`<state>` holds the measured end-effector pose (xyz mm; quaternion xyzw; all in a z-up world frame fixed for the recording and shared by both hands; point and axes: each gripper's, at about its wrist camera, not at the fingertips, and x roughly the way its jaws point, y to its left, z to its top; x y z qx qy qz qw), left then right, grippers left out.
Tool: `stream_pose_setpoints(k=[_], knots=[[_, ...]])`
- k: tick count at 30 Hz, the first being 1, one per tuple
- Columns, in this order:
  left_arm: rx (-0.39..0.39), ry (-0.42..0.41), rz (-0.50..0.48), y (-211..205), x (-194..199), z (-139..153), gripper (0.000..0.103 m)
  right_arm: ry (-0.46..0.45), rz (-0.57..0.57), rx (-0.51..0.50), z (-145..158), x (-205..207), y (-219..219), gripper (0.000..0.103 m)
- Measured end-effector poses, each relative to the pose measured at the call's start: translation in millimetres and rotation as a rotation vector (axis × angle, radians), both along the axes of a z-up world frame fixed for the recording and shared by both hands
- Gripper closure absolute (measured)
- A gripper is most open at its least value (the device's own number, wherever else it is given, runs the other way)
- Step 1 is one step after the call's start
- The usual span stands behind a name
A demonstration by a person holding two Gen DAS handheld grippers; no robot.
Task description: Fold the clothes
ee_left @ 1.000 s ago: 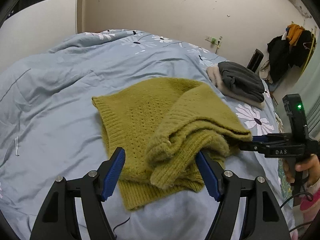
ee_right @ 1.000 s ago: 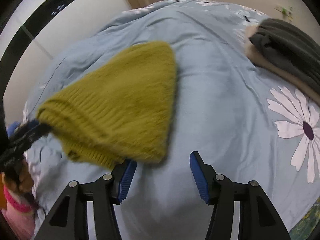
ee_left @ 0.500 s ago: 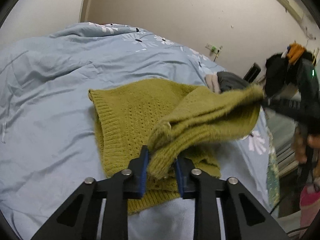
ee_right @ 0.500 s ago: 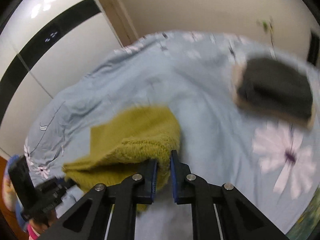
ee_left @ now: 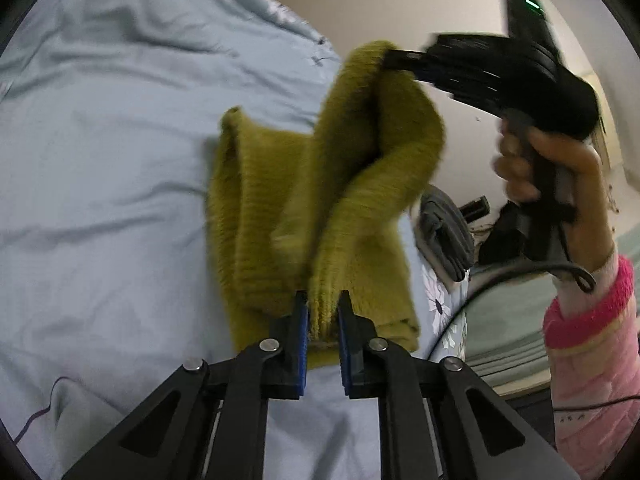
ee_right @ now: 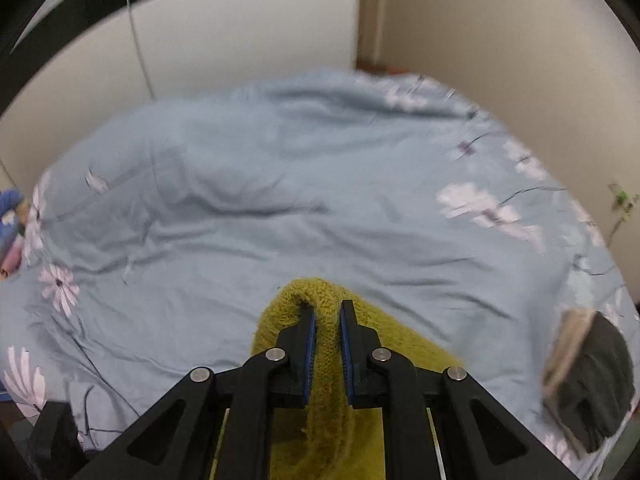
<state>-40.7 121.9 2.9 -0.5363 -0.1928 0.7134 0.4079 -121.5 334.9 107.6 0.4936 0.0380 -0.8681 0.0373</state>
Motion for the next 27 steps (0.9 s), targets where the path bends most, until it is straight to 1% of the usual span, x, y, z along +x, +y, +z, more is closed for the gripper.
stream_pose_setpoints(k=[2,6,7,8,10,11,12,13,14,17,19,21,23,26,27], knots=[[0.01,-0.048,0.01,-3.9,-3.8,-10.7,0.09,-0.077,0.01,0.013,-31.2,-21.4,-12.3,0.091],[0.025,-0.104,0.021,-5.0,-8.1,-23.4,0.09,-0.168,0.013,0.017,-70.9,-37.6,-22.2,0.091],[0.026,-0.114,0.021,-4.1,-8.5,-25.4,0.09,-0.185,0.015,0.013,-77.0,-38.6,-21.7,0.09],[0.027,-0.123,0.02,-3.1,-9.0,-27.5,0.09,-0.2,0.017,0.005,-82.6,-39.6,-21.1,0.087],[0.033,-0.135,0.021,-1.8,-8.6,-29.0,0.09,-0.204,0.02,-0.046,-83.4,-38.4,-16.3,0.085],[0.038,-0.135,0.023,-2.7,-10.3,-28.0,0.09,-0.2,0.02,-0.074,-81.5,-37.1,-13.5,0.079],[0.035,-0.13,0.026,-2.4,-9.9,-26.6,0.089,-0.188,0.018,-0.108,-76.5,-35.1,-10.7,0.066],[0.031,-0.125,0.029,-2.0,-9.4,-25.2,0.089,-0.173,0.013,-0.142,-68.9,-31.7,-6.2,0.059],[0.027,-0.12,0.032,-1.7,-9.0,-23.7,0.088,-0.151,0.005,-0.175,-60.3,-25.7,-0.5,0.049],[0.004,-0.091,0.04,-0.6,-6.6,-16.7,0.085,-0.067,0.0,-0.231,-31.8,5.7,19.9,0.049],[-0.009,-0.064,0.054,-5.8,-9.3,-11.1,0.081,-0.026,-0.011,-0.259,-18.0,29.4,34.8,0.046],[-0.011,-0.046,0.072,-10.8,-14.3,-5.4,0.067,-0.012,-0.053,-0.287,-19.2,64.5,59.4,0.043],[-0.002,-0.035,0.096,-15.5,-21.5,0.4,0.062,-0.015,-0.093,-0.312,-22.5,92.7,79.2,0.041],[0.016,-0.023,0.092,-17.1,-41.0,8.2,0.052,-0.078,-0.19,-0.37,-54.9,138.5,114.1,0.04],[0.018,-0.021,0.083,-11.0,-48.0,11.5,0.05,-0.107,-0.223,-0.396,-67.9,152.3,124.2,0.04]])
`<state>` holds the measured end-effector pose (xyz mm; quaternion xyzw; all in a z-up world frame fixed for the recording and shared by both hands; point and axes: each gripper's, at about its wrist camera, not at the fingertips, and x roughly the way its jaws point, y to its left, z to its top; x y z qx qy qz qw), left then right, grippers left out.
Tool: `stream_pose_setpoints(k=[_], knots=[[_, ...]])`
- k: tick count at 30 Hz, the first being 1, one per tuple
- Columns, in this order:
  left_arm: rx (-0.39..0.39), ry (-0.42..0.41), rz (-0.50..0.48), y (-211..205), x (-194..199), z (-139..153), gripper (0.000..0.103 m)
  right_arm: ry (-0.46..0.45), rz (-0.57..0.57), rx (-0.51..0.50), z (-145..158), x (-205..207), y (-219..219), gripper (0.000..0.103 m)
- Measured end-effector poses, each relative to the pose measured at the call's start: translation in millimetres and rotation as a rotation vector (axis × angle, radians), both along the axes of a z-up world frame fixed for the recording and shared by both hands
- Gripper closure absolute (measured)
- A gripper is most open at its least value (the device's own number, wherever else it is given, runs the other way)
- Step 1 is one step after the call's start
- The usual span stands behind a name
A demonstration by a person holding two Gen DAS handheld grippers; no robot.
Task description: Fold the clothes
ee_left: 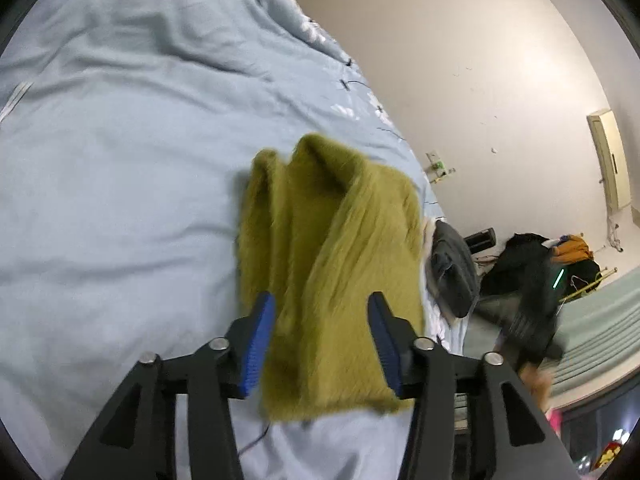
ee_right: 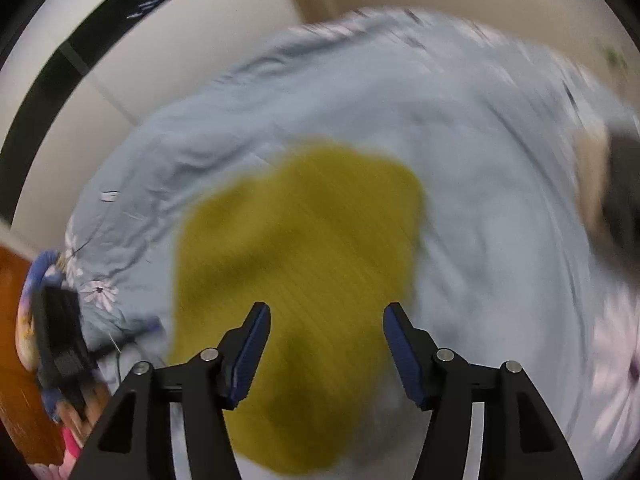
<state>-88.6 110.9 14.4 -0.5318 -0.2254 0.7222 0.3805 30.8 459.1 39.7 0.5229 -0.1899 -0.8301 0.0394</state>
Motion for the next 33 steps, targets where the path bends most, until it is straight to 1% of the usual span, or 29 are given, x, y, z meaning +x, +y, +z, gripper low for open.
stream_pose_setpoints(k=[1,3,4,7,9,10,11,12,14,17,19,21,25,26,28,30,32,33], knots=[[0.002,0.003,-0.015,9.8,-10.1,4.8,0.049,-0.028,-0.026,-0.028,-12.2,13.1,9.2,0.04],[-0.001,0.009,-0.032,28.4,-25.3,8.9,0.045,-0.05,-0.046,-0.084,-27.5,30.7,17.1,0.04],[-0.01,0.009,-0.039,37.3,-32.9,10.1,0.043,-0.051,-0.054,-0.097,-31.6,37.4,18.9,0.04],[-0.057,-0.011,-0.049,64.7,-53.9,8.6,0.042,-0.028,-0.068,-0.132,-35.6,52.1,21.4,0.039],[-0.045,-0.04,-0.055,73.0,-60.3,4.5,0.043,-0.007,-0.076,-0.166,-35.7,56.6,23.1,0.037],[-0.035,-0.056,-0.055,75.5,-61.6,2.9,0.045,-0.002,-0.072,-0.176,-36.2,57.3,22.4,0.037],[-0.025,-0.071,-0.055,77.9,-62.8,1.3,0.059,0.003,-0.068,-0.186,-36.8,58.0,21.6,0.037],[-0.034,-0.064,-0.053,78.8,-61.4,2.0,0.076,0.008,-0.064,-0.195,-37.3,58.8,21.0,0.037],[-0.05,-0.049,-0.049,80.5,-58.5,3.3,0.086,0.019,-0.056,-0.205,-38.0,60.5,20.5,0.037],[0.012,-0.026,-0.015,67.8,-54.2,13.1,0.087,0.037,-0.048,-0.236,-37.0,61.2,20.0,0.037],[0.038,-0.03,0.035,52.5,-57.0,14.8,0.087,0.045,-0.045,-0.27,-37.1,60.7,19.6,0.036],[0.01,-0.065,0.064,44.9,-61.9,1.6,0.087,0.049,-0.039,-0.305,-39.6,59.3,18.4,0.035],[-0.03,-0.136,0.083,40.2,-63.5,-22.6,0.085,0.027,-0.049,-0.349,-51.7,53.9,15.6,0.034],[-0.037,-0.139,0.089,39.1,-63.1,-24.2,0.082,0.02,-0.05,-0.362,-54.6,52.7,14.3,0.033],[-0.05,-0.146,0.098,35.6,-62.6,-27.1,0.07,0.013,-0.052,-0.391,-58.4,51.2,10.9,0.031],[-0.063,-0.155,0.105,30.9,-62.4,-29.7,0.036,0.015,-0.048,-0.395,-59.8,50.8,6.1,0.029],[-0.081,-0.168,0.117,25.4,-63.8,-37.0,0.029,0.016,-0.046,-0.405,-61.6,50.9,4.3,0.028],[-0.067,-0.187,0.115,24.2,-65.3,-42.6,0.028,0.016,-0.046,-0.412,-62.5,51.2,4.8,0.027]])
